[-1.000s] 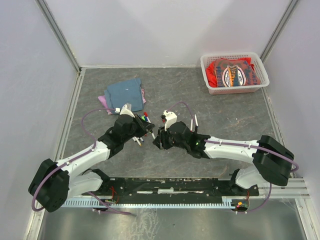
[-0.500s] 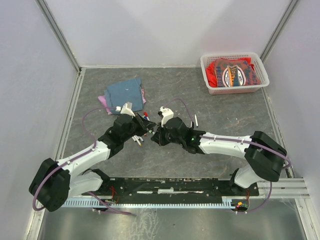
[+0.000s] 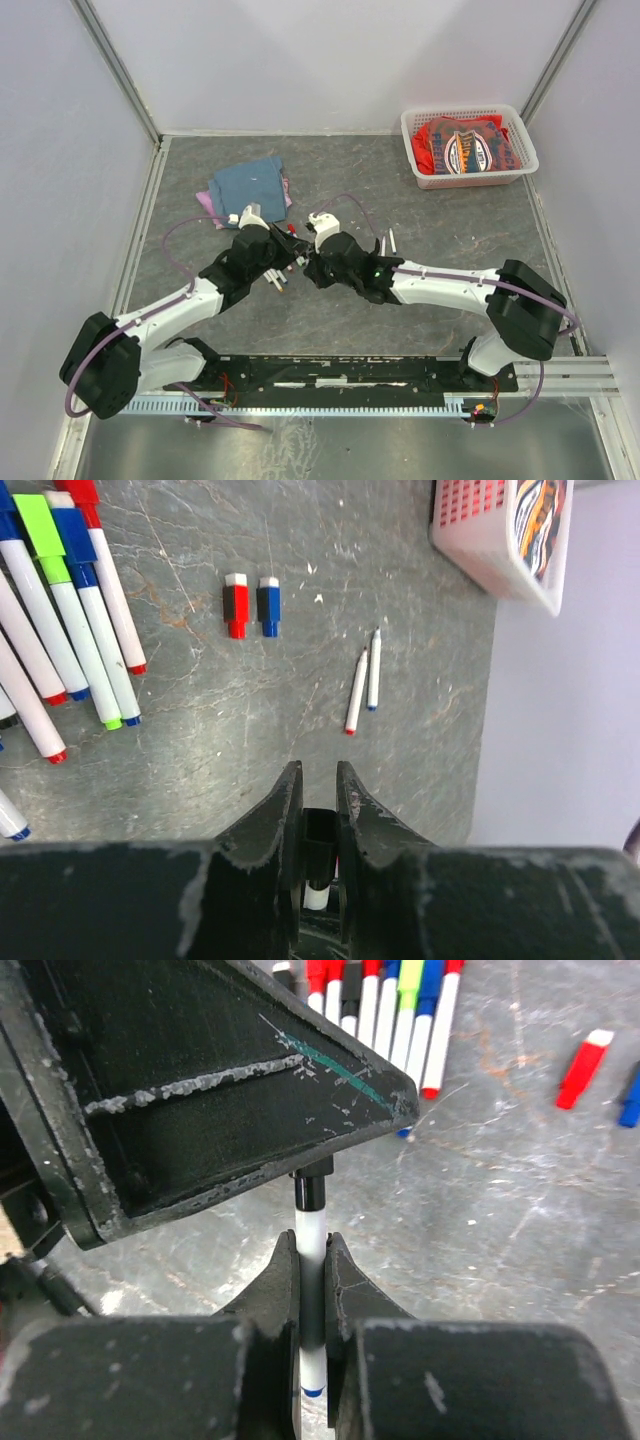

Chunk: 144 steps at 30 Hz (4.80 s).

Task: Open the pen caps
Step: Open the pen cap from the pen, then place the pen at the center of the board, then place the pen cap at the center of the board, then pick up the pen from the center of the board.

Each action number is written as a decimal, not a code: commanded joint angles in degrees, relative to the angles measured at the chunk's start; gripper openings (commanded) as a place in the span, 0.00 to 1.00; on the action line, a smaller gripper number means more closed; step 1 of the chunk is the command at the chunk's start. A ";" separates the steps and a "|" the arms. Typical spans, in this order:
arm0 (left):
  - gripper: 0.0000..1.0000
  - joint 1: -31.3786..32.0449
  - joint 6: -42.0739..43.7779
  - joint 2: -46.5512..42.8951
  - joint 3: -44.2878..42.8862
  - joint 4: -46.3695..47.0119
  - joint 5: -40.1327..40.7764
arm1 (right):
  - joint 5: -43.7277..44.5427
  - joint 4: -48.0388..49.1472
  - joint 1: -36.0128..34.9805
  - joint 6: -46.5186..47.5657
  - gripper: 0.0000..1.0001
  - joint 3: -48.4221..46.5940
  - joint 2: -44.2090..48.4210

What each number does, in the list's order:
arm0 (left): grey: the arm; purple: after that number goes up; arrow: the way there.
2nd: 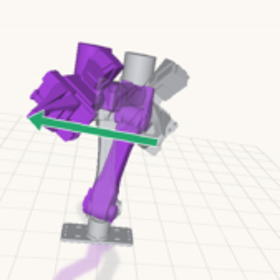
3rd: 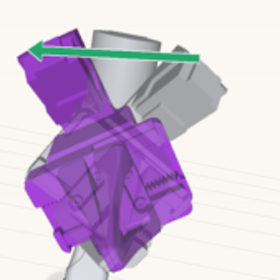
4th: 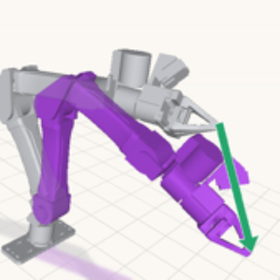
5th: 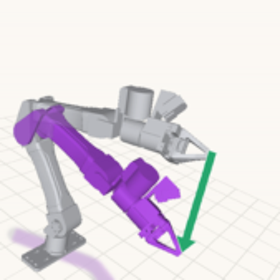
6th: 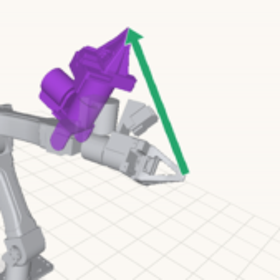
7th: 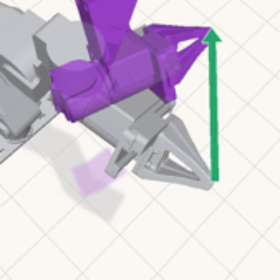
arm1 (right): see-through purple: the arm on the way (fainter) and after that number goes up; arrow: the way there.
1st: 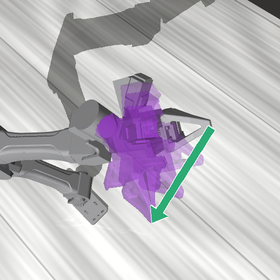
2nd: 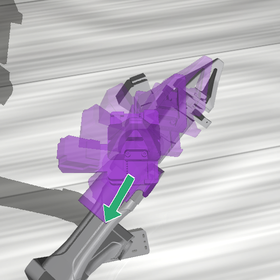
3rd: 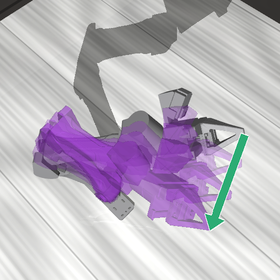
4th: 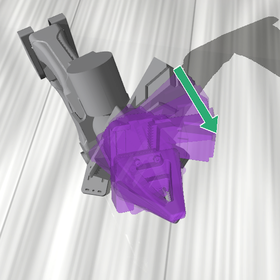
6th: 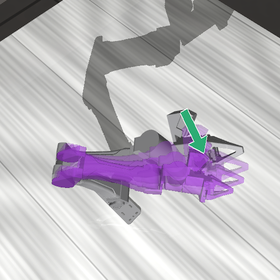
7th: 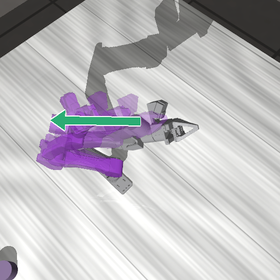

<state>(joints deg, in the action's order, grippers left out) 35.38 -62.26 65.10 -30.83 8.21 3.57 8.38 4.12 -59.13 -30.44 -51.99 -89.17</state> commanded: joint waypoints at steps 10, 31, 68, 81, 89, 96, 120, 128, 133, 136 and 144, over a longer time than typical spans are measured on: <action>0.03 -0.29 -12.86 6.02 -3.74 8.44 9.37 | 11.12 0.17 -0.71 3.13 0.01 4.53 1.49; 0.03 -2.35 15.38 16.98 -13.07 1.59 1.43 | 8.35 -0.66 9.62 -0.79 0.01 10.12 10.75; 0.27 0.66 22.10 41.41 -31.80 -12.52 7.35 | 20.76 -17.13 18.78 -0.68 0.24 -8.34 -12.92; 0.32 1.14 21.22 39.23 -31.92 -12.21 8.17 | 22.26 -15.28 19.26 2.20 0.31 -6.50 -9.28; 0.39 1.12 20.66 29.94 -30.67 -13.66 12.57 | 15.53 -9.67 18.22 6.51 0.39 -5.07 0.06; 0.50 -0.50 18.36 15.29 -22.32 -12.63 20.30 | 8.56 -11.07 14.54 8.99 0.43 -13.85 -5.32; 0.57 -2.58 12.78 -12.10 -0.14 -10.66 28.31 | 3.21 -20.16 8.08 7.06 0.45 -39.92 -30.79; 0.57 -2.59 12.51 -12.71 0.77 -10.26 28.37 | 4.27 -20.16 7.98 7.01 0.44 -39.59 -32.18; 0.57 -2.57 12.77 -13.01 0.74 -10.23 28.51 | 4.72 -20.21 7.98 7.03 0.44 -39.86 -32.87; 0.57 -2.56 12.78 -13.20 0.96 -10.11 28.51 | 5.27 -20.29 7.98 7.13 0.44 -39.87 -33.32; 0.57 -2.58 12.87 -13.85 1.69 -9.77 28.49 | 5.72 -20.82 8.07 7.13 0.44 -40.29 -34.12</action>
<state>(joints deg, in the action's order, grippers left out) 33.10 -47.57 52.51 -29.56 -4.16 29.95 12.80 -17.12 -50.89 -22.87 -89.65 -122.34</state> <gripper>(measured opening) 0.569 0.441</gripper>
